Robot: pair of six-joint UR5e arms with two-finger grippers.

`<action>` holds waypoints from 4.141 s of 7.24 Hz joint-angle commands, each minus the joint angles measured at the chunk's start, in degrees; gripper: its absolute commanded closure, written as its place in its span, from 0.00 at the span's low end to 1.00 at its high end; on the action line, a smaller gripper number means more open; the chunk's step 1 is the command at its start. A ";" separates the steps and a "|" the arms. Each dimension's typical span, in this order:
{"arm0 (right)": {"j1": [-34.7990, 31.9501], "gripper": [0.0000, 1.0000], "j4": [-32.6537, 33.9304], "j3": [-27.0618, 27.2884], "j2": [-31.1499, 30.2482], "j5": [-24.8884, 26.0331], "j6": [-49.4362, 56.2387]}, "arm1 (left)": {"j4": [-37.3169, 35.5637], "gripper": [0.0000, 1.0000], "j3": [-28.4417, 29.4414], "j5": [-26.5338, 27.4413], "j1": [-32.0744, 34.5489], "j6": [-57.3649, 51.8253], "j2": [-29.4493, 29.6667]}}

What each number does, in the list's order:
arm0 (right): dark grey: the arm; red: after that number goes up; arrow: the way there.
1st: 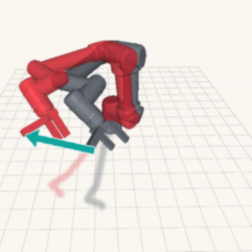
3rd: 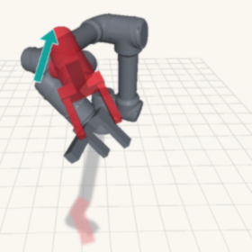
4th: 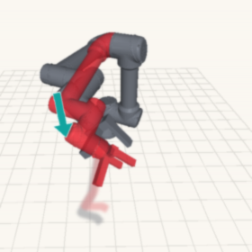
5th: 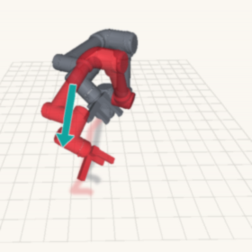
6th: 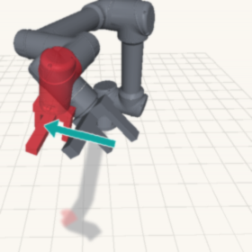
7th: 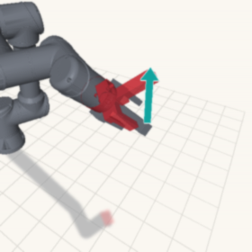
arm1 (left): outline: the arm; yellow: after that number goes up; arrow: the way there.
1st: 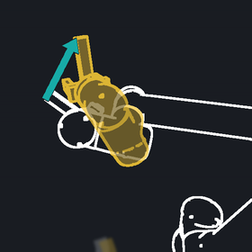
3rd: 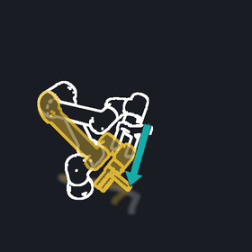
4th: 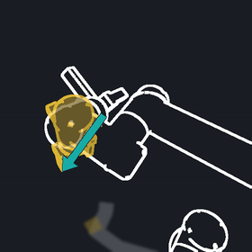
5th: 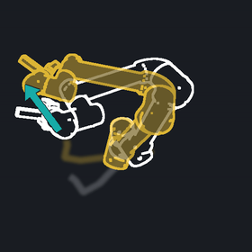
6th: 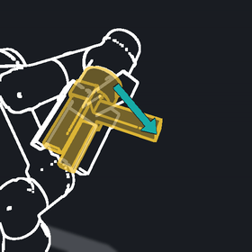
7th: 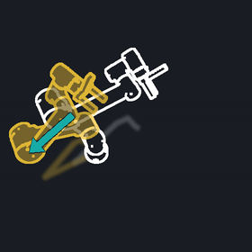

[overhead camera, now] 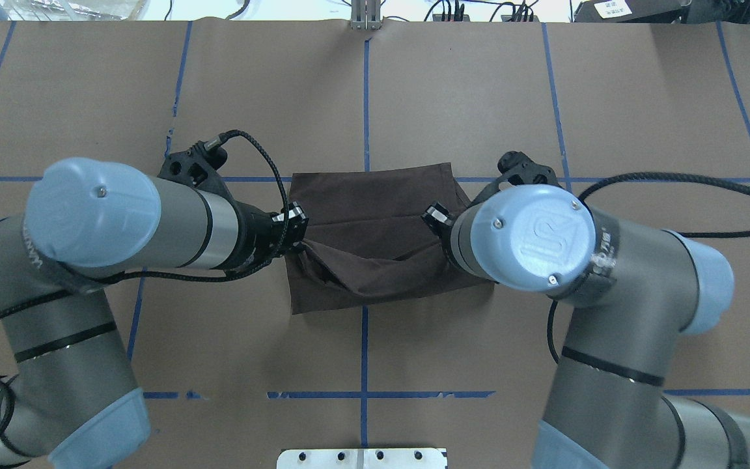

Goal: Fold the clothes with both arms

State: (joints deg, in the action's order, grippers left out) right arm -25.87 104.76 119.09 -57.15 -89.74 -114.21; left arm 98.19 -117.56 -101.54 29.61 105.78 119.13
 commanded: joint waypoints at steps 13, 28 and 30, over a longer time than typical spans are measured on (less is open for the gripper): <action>-31.90 0.00 -34.62 -42.10 1.30 -27.11 49.03 | 31.89 0.00 32.05 -14.41 27.99 -50.65 -4.04; -57.01 0.00 -13.88 -36.94 -14.13 -44.11 105.86 | 9.57 0.00 29.14 -32.93 51.16 -100.59 -18.23; -56.32 0.00 -13.44 -36.12 -14.22 -44.11 105.86 | 9.48 0.00 28.01 -33.02 51.25 -100.77 -18.49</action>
State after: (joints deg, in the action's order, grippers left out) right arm -82.70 90.94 82.19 -71.42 -133.84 -8.29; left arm 107.67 -88.92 -134.51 80.83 5.11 100.76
